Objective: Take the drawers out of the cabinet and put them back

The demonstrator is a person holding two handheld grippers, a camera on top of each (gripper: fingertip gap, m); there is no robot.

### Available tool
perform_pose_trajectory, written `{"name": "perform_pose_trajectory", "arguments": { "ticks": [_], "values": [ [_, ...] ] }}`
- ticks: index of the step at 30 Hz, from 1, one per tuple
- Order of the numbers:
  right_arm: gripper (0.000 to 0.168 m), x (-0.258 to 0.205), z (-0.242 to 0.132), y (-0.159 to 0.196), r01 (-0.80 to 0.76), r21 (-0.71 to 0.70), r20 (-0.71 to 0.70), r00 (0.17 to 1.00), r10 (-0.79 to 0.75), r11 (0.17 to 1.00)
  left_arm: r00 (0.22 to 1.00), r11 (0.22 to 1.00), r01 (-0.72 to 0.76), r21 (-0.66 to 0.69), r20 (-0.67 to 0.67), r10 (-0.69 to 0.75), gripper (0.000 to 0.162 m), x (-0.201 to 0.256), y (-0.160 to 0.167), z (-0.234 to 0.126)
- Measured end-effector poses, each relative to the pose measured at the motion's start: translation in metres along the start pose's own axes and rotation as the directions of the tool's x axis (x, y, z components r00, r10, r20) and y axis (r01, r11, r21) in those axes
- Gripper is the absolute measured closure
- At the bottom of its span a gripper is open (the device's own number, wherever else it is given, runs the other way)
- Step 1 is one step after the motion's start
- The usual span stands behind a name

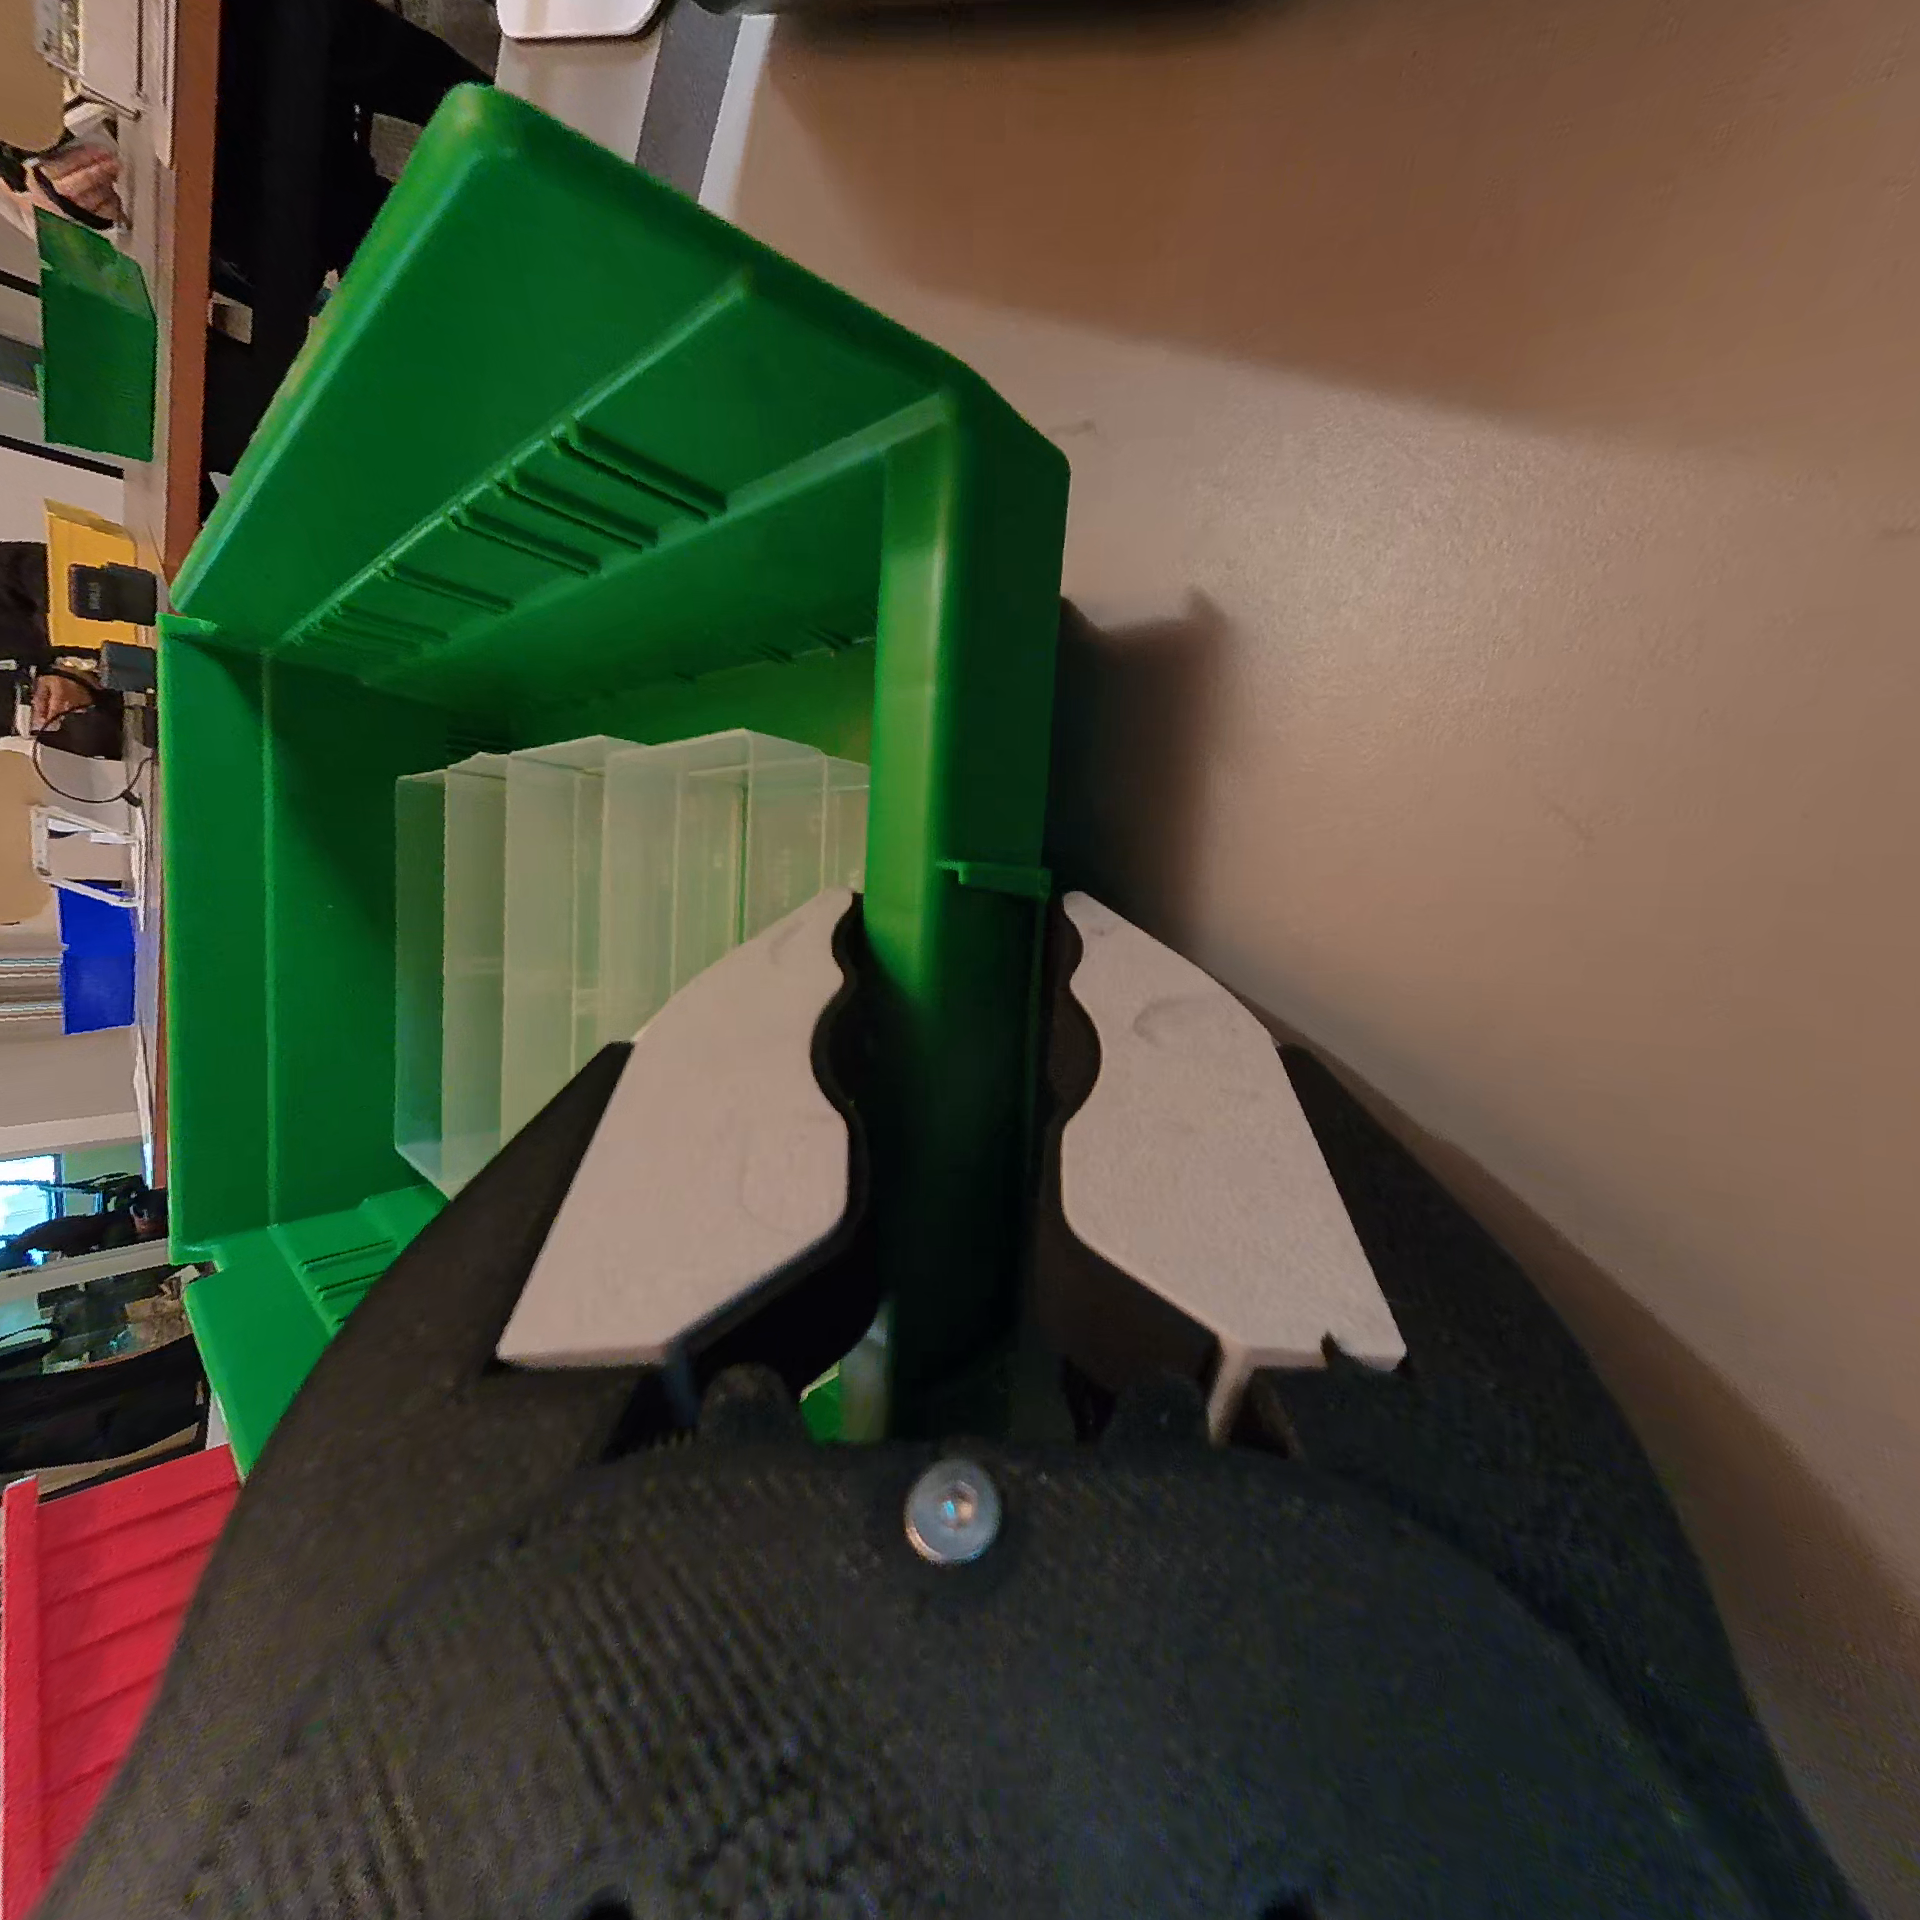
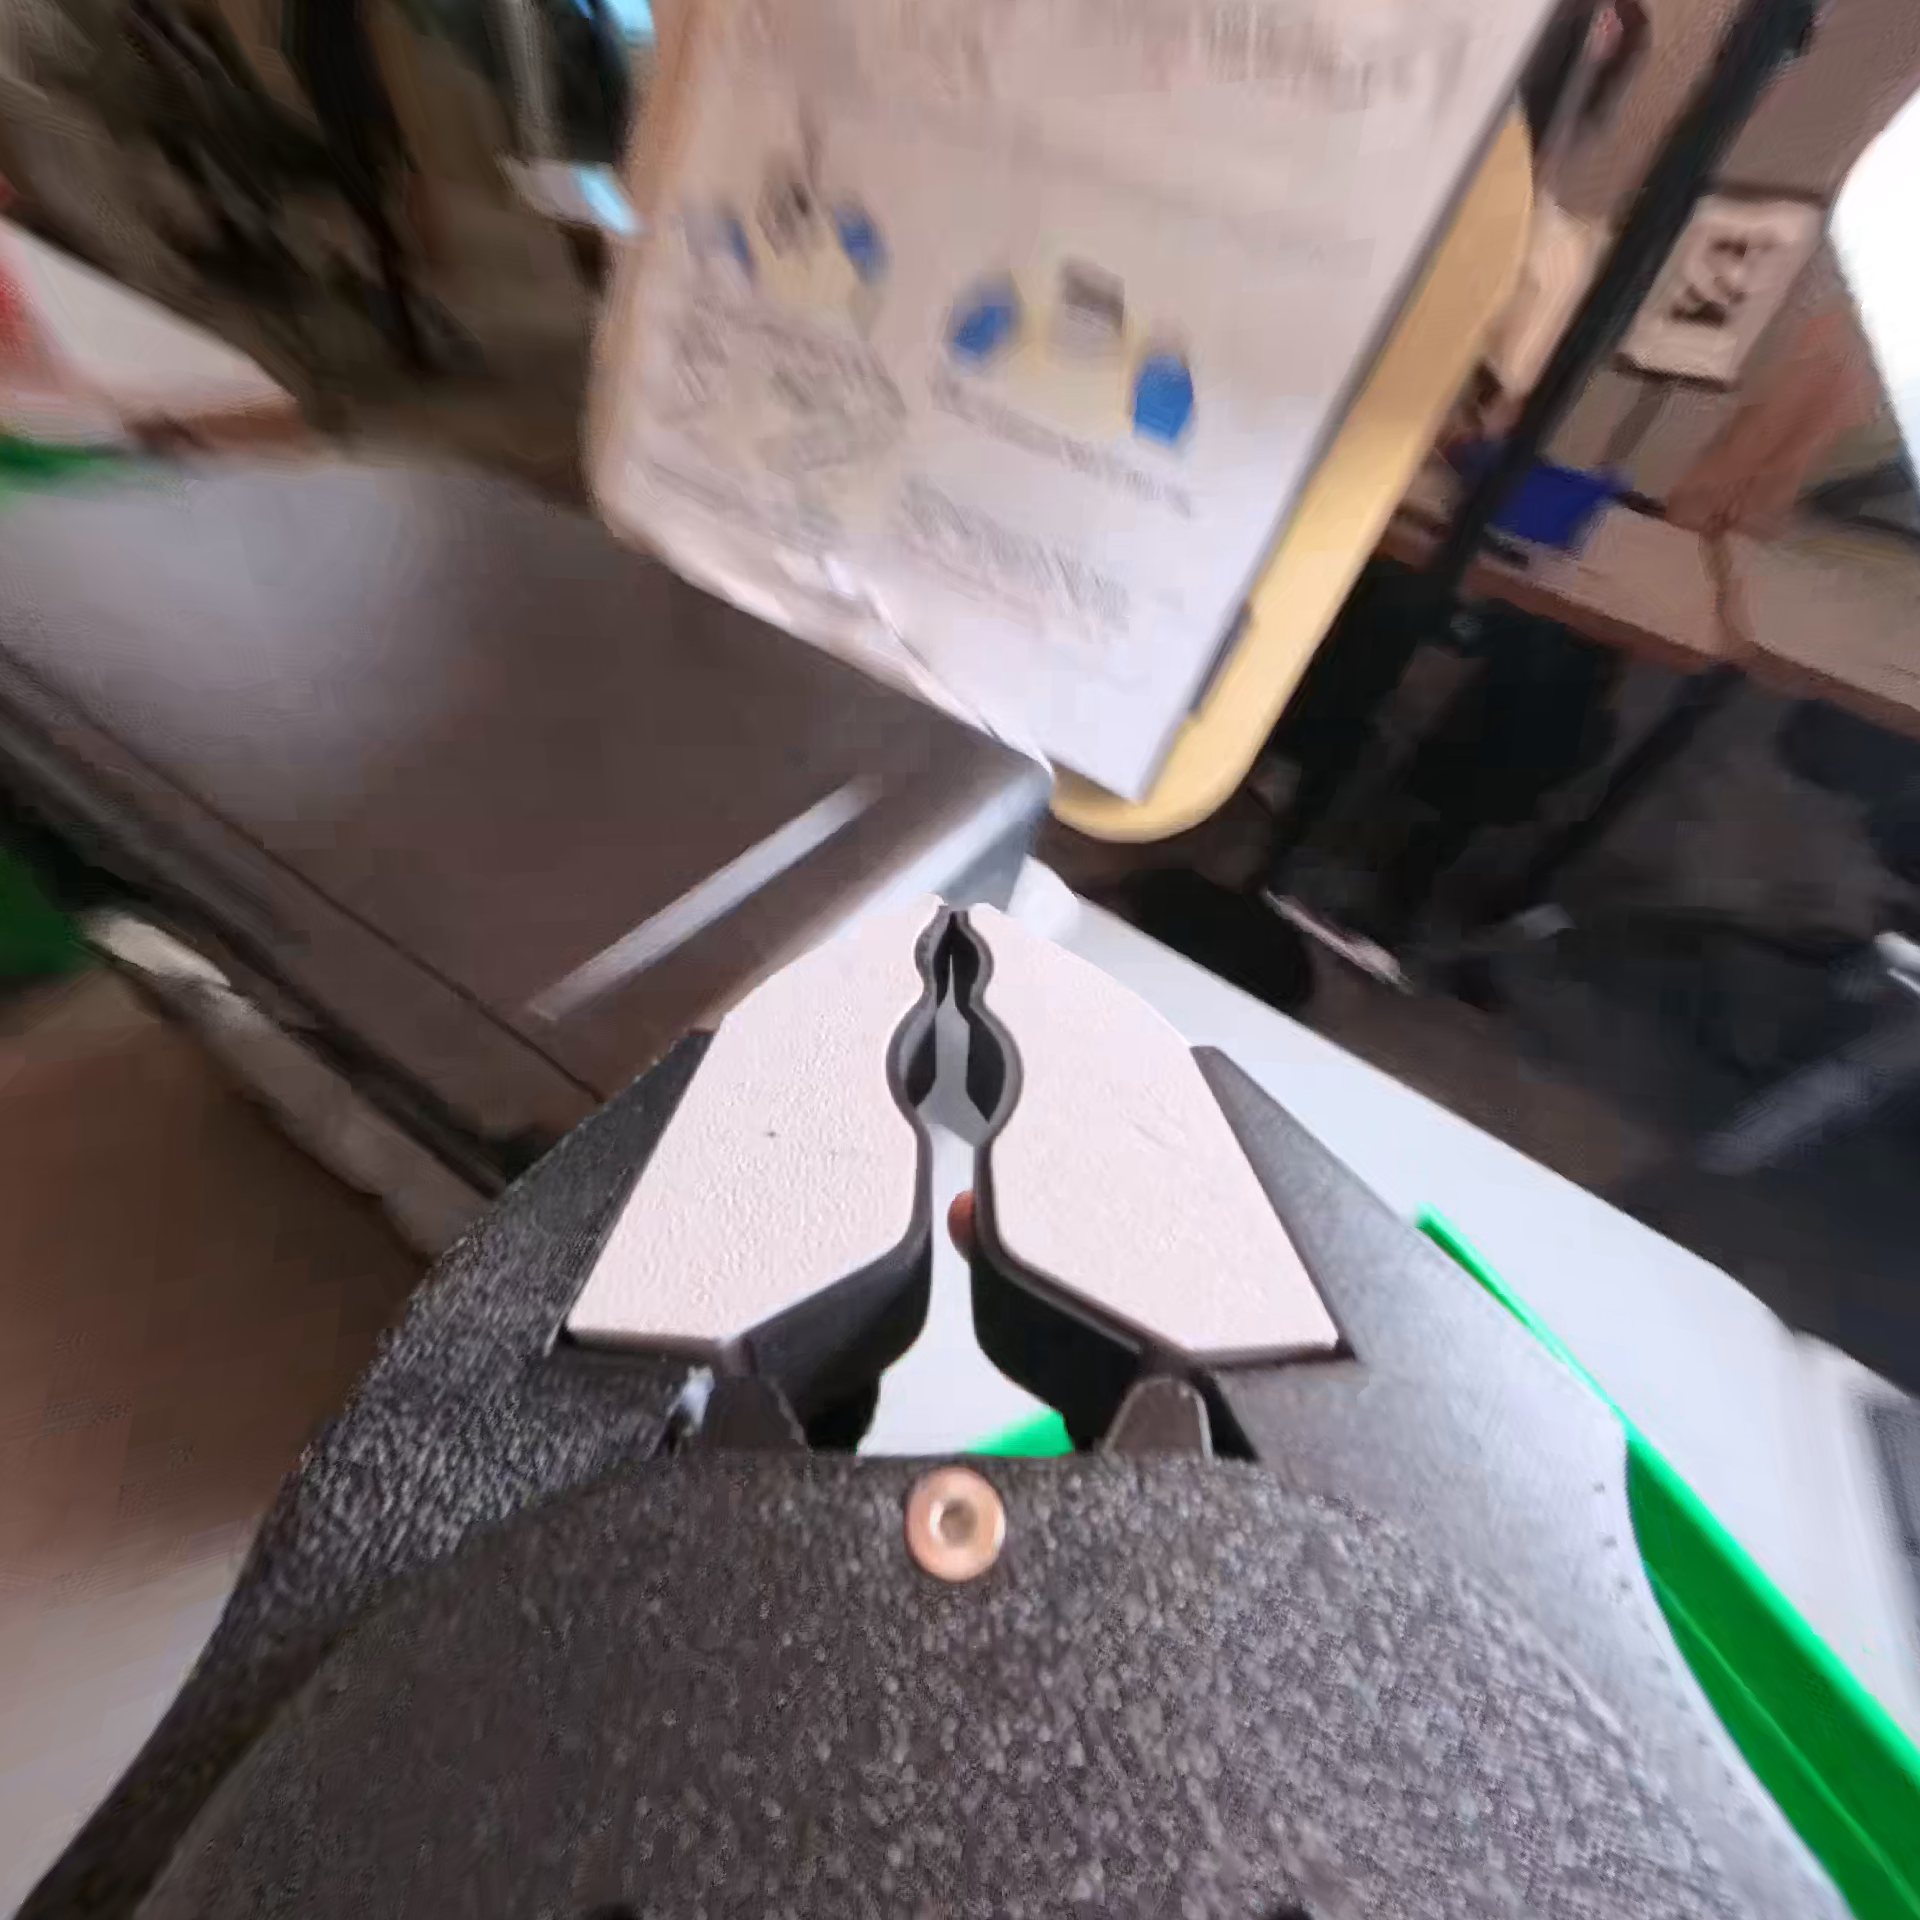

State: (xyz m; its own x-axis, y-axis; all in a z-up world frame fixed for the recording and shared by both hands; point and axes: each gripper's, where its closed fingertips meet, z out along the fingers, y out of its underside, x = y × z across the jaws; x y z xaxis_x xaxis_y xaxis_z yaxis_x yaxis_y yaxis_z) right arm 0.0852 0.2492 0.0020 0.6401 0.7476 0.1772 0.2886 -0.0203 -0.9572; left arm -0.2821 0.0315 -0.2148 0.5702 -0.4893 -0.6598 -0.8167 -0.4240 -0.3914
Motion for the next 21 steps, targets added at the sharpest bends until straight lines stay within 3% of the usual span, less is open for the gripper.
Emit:
{"name": "perform_pose_trajectory", "arguments": {
  "ticks": [2, 6, 16, 21],
  "values": [
    [0.168, -0.020, -0.010, -0.022, -0.044, 0.087, 0.154, 0.988, 0.030, 0.995, 1.000, 1.000, 0.001, 0.000, -0.002, -0.001, 0.130, 0.000, 0.000, 0.000],
    [0.168, -0.050, -0.001, 0.004, 0.043, -0.033, 0.320, 0.947, -0.030, 0.999, 1.000, 1.000, 0.012, -0.003, -0.014, -0.012, 0.129, 0.001, 0.000, 0.000],
    [0.168, -0.049, 0.002, 0.006, -0.028, -0.010, 0.345, 0.938, 0.029, 1.000, 0.993, 0.994, 0.104, 0.026, -0.061, -0.102, 0.130, 0.000, -0.004, -0.012],
    [0.168, -0.049, 0.001, 0.006, -0.036, -0.005, 0.343, 0.939, 0.035, 0.999, 0.974, 0.963, 0.220, 0.157, -0.091, -0.208, 0.127, -0.017, -0.024, -0.042]
  ]
}}
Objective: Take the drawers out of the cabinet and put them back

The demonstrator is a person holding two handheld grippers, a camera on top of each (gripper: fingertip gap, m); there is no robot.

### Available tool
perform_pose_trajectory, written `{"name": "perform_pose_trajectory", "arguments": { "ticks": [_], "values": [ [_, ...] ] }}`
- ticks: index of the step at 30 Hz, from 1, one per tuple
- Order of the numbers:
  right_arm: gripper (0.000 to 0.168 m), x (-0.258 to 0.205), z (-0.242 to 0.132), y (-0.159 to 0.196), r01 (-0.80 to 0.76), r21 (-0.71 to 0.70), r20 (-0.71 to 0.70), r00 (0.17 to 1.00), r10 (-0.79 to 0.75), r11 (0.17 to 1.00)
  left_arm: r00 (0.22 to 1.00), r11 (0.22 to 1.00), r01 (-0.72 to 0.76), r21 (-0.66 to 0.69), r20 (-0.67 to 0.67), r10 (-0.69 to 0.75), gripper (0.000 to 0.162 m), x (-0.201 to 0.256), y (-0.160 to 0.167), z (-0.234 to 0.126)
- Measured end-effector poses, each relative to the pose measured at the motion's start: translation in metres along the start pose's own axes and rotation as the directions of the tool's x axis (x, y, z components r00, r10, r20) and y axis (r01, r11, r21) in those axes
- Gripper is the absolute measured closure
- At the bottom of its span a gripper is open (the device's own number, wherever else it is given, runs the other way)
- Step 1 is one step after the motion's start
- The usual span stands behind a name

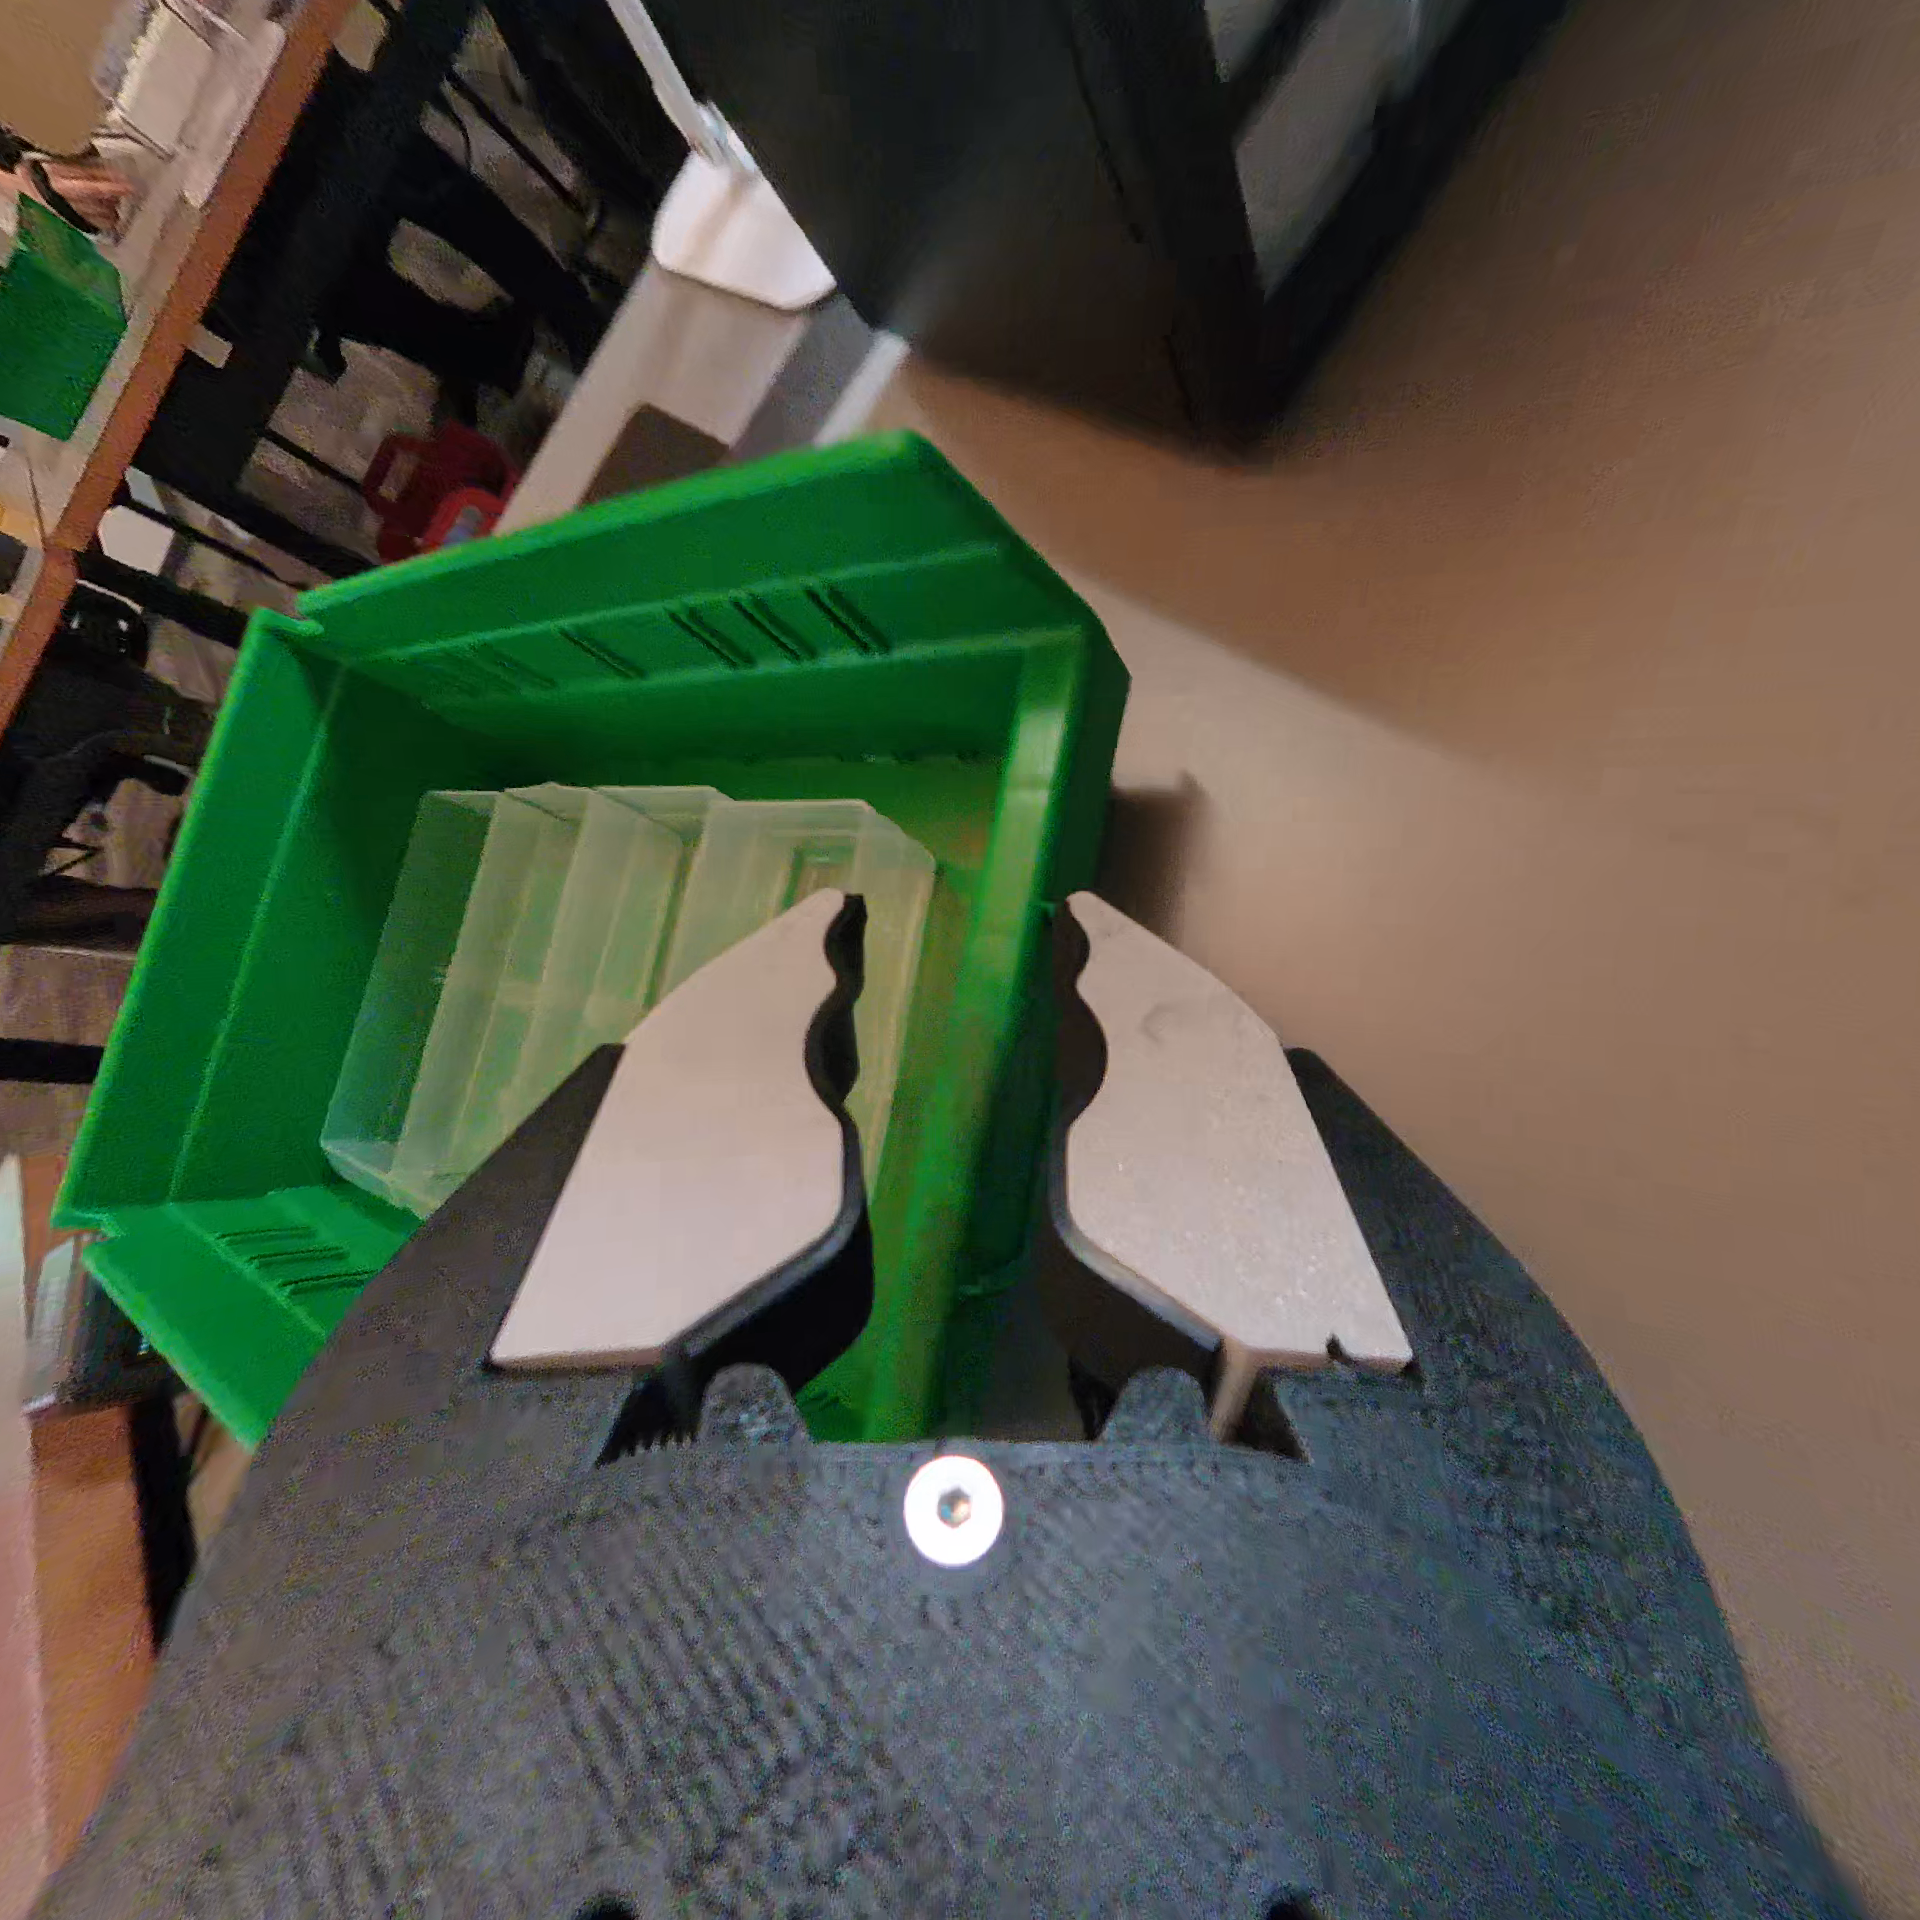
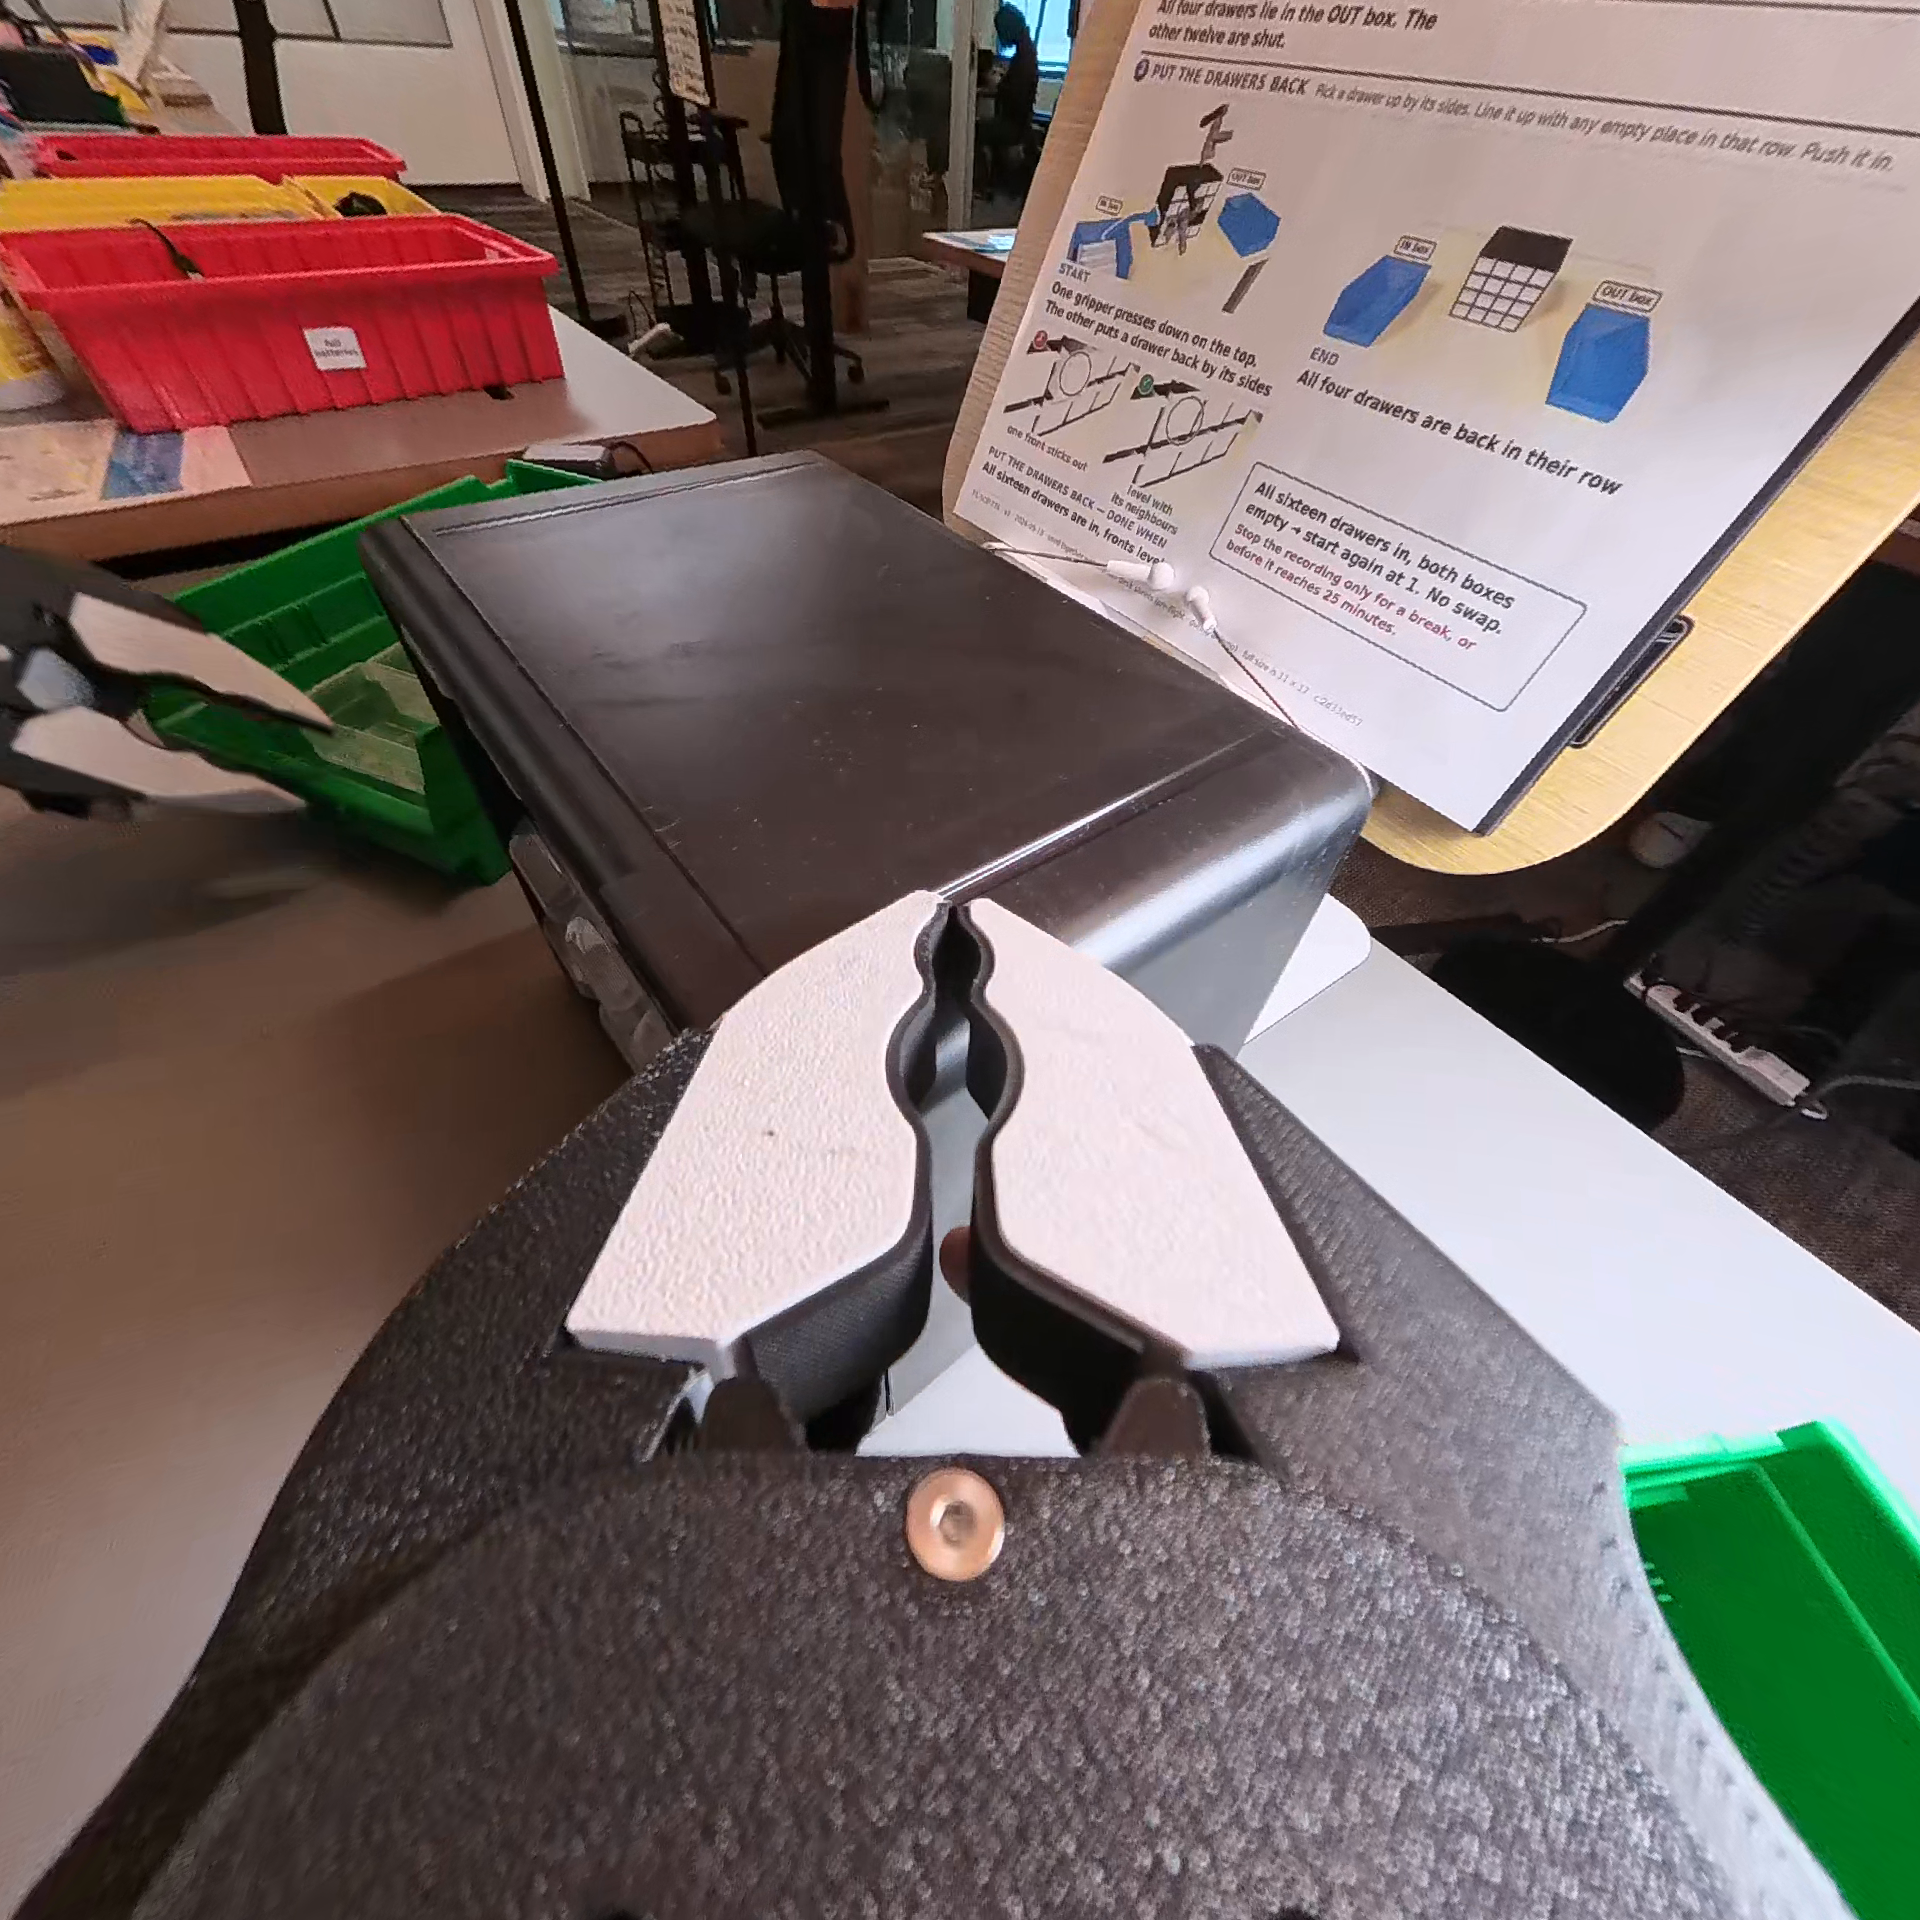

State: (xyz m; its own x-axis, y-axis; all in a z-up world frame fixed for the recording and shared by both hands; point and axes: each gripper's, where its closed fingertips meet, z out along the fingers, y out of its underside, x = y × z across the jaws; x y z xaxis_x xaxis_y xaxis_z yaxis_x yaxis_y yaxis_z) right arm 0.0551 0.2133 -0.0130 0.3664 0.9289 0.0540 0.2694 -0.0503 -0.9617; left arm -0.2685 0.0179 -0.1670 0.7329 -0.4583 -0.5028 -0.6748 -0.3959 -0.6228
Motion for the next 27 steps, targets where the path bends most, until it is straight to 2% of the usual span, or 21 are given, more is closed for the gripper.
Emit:
{"name": "perform_pose_trajectory", "arguments": {
  "ticks": [3, 5, 8, 12, 17, 21, 27],
  "values": [
    [0.168, -0.001, 0.000, 0.000, 0.004, -0.001, -0.002, 1.000, -0.004, 1.000, 0.998, 0.997, 0.060, 0.047, -0.004, -0.060, 0.127, -0.023, -0.012, -0.019],
    [0.168, -0.002, -0.001, 0.000, 0.005, -0.001, 0.000, 1.000, -0.005, 1.000, 0.999, 0.999, 0.049, 0.020, 0.000, -0.049, 0.125, -0.041, -0.015, -0.029],
    [0.168, -0.003, -0.001, 0.000, 0.015, -0.006, 0.001, 1.000, -0.015, 1.000, 1.000, 0.996, -0.022, -0.083, -0.013, 0.021, 0.127, -0.066, -0.011, -0.037],
    [0.168, -0.003, -0.001, 0.000, 0.029, -0.012, -0.013, 0.999, -0.029, 1.000, 0.985, 0.942, -0.138, -0.307, -0.139, 0.099, 0.131, -0.084, 0.017, -0.033],
    [0.168, -0.003, -0.002, 0.000, 0.029, -0.011, -0.024, 0.999, -0.029, 1.000, 0.914, 0.757, -0.366, -0.541, -0.362, 0.183, 0.132, -0.084, 0.068, -0.023],
    [0.168, -0.003, -0.002, 0.000, 0.027, -0.008, -0.024, 0.999, -0.027, 1.000, 0.828, 0.629, -0.507, -0.590, -0.537, 0.164, 0.130, -0.069, 0.090, -0.023],
    [0.168, -0.003, -0.002, 0.000, 0.015, 0.006, -0.010, 1.000, -0.015, 1.000, 0.672, 0.322, -0.736, -0.596, -0.702, 0.237, 0.126, -0.067, 0.117, -0.025]
  ]
}}
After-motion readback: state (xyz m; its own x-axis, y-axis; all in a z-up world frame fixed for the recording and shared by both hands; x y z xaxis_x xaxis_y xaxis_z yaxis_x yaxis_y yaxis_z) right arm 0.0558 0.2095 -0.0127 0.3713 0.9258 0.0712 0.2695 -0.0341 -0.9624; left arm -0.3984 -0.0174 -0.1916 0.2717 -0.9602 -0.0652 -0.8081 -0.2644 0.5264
